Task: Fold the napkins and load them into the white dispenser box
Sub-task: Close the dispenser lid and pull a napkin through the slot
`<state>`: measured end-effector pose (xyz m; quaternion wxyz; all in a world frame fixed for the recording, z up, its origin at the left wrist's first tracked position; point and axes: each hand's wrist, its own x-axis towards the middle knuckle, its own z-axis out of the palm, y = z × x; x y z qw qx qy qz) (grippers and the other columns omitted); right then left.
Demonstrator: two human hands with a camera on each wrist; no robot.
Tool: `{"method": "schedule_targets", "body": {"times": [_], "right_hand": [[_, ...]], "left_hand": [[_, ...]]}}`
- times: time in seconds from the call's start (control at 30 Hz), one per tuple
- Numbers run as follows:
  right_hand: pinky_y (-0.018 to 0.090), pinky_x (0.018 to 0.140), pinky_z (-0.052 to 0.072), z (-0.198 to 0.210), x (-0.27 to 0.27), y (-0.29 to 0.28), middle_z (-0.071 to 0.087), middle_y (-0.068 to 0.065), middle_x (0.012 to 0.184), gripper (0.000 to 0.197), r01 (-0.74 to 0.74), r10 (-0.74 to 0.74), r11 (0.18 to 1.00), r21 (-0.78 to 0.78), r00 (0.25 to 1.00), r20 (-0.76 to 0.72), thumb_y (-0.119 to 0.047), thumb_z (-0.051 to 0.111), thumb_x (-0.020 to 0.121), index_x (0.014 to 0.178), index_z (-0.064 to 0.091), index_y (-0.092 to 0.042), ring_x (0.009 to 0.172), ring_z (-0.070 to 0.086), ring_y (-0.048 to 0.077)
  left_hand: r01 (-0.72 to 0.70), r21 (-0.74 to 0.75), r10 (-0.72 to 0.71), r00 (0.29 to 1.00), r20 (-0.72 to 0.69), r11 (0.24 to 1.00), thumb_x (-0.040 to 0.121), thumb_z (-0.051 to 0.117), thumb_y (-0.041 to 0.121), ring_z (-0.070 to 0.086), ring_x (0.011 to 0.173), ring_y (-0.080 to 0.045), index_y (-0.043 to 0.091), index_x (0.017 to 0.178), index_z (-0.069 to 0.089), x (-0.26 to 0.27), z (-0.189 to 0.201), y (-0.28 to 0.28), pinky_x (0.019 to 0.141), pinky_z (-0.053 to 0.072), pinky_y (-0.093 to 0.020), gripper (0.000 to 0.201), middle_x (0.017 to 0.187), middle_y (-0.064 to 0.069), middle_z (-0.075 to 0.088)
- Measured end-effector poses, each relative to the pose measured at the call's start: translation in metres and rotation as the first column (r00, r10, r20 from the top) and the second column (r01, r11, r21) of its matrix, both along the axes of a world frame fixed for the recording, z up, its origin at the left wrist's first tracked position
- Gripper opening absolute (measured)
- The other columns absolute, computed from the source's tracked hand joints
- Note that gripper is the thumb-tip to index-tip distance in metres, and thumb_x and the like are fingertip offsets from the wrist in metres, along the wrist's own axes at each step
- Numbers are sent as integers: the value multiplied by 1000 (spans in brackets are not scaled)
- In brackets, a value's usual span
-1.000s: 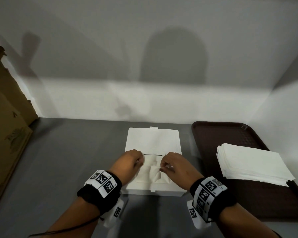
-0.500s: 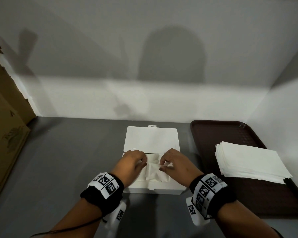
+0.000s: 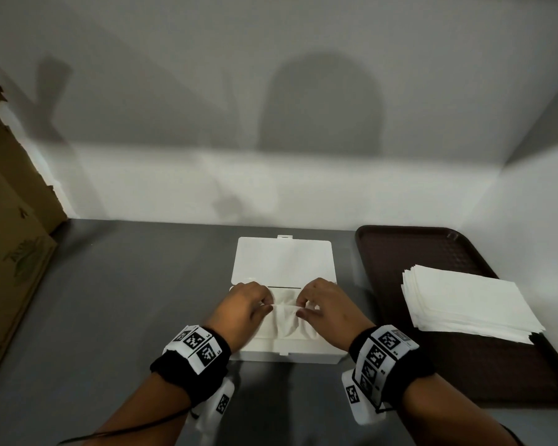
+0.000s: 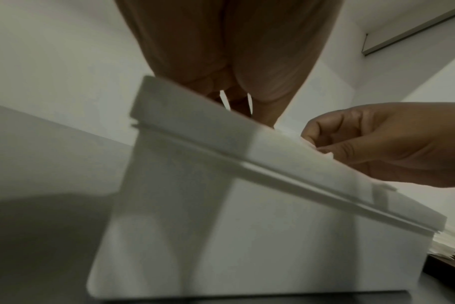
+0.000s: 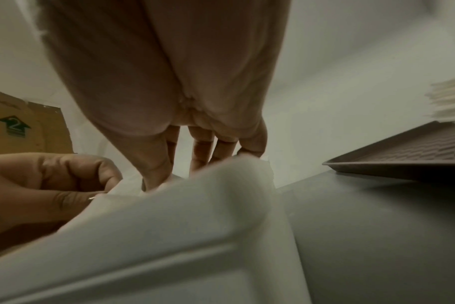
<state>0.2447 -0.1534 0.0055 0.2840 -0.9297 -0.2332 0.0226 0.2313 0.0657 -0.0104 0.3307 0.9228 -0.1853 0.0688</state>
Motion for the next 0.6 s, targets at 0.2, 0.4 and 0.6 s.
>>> {"method": "schedule_targets", "body": {"times": [0.2,0.4,0.6], "right_hand": [[20,84,40,0,-2,2,51,-13,97,2,-7,6,999,36,1000,15,-23,63,90,90,61,-23,91,49,7],[15,77,41,5,-1,-4,53,-12,95,9,21,-21,998,62,1000,-3,-27,70,84,88,63,-23,87,54,5],[11,74,35,5,-1,-4,52,-14,92,7,-1,1,999,42,1000,-1,-25,66,88,83,62,-24,80,47,-4]], "left_hand": [[-14,-4,15,999,36,1000,86,56,23,49,83,-13,18,87,62,-5,1,-1,75,28,-16,8,87,8,59],[-29,-18,28,1000,-11,999,87,64,23,47,83,-1,19,94,65,-1,-1,6,78,35,-18,8,88,19,57],[1,-15,-2,1000,-16,1000,87,60,19,42,76,0,20,84,61,3,-1,6,73,30,-10,3,77,26,45]]}}
